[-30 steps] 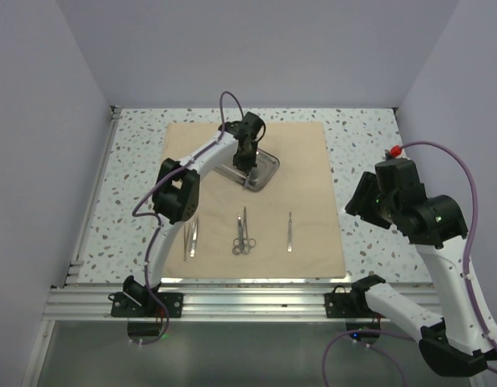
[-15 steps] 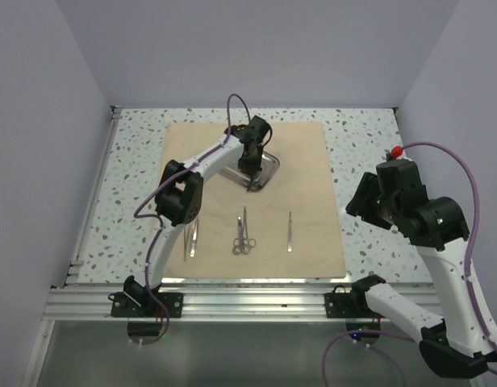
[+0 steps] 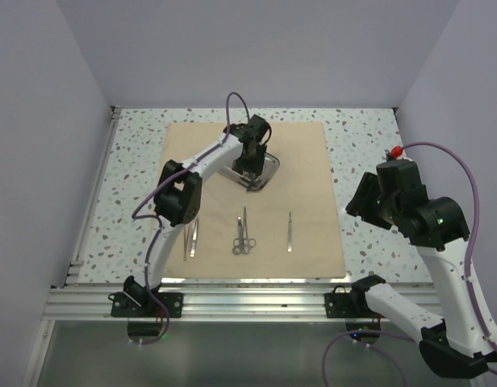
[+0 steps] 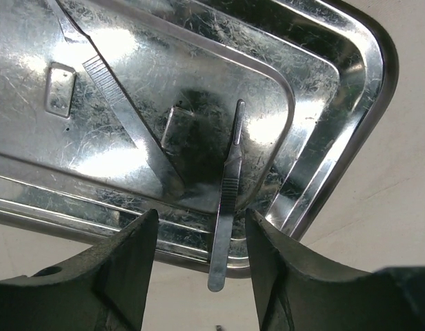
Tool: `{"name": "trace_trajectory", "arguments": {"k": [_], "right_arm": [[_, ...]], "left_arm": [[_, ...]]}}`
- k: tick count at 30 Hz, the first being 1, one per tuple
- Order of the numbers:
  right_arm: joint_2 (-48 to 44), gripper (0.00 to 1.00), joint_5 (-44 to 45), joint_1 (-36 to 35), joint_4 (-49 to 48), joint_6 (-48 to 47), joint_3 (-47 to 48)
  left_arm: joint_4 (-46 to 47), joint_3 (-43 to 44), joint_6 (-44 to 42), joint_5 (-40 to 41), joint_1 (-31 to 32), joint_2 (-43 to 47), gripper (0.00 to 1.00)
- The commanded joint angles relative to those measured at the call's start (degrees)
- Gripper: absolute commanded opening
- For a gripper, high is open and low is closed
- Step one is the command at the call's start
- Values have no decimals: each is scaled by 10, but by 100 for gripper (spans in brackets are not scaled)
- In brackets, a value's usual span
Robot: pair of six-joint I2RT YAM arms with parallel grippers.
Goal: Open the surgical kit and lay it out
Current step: Pick up the medical item from the container.
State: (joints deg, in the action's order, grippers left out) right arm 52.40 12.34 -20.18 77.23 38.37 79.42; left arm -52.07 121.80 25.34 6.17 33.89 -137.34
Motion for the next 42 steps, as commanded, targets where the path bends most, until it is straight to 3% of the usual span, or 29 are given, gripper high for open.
{"name": "trace_trajectory", "arguments": {"k": [1, 9, 11, 16, 17, 20, 30, 35, 42], "right_arm": [[-6, 56, 1, 2, 31, -5, 6], [-9, 56, 2, 1, 32, 0, 5], [-10, 56, 1, 2, 32, 2, 2], [-11, 56, 0, 1, 30, 6, 0], [-12, 56, -1, 1, 30, 8, -1], [-14, 56, -1, 2, 32, 9, 0], [-28, 56, -5, 1, 39, 11, 5], [-32, 56, -10, 1, 49, 4, 32], [-38, 56, -37, 1, 89, -10, 86]], "left_arm": [[-20, 17, -18, -6, 1, 31, 56], [-13, -33, -31, -2, 17, 25, 56], [-14, -36, -32, -2, 18, 18, 51], [-11, -50, -30, 1, 18, 7, 29], [-11, -50, -30, 1, 18, 4, 15], [-12, -45, -32, -5, 17, -1, 0], [-55, 68, 1, -13, 19, 18, 0], [-36, 24, 58, -13, 35, 88, 0], [-3, -95, 191, 25, 129, 171, 0]]}}
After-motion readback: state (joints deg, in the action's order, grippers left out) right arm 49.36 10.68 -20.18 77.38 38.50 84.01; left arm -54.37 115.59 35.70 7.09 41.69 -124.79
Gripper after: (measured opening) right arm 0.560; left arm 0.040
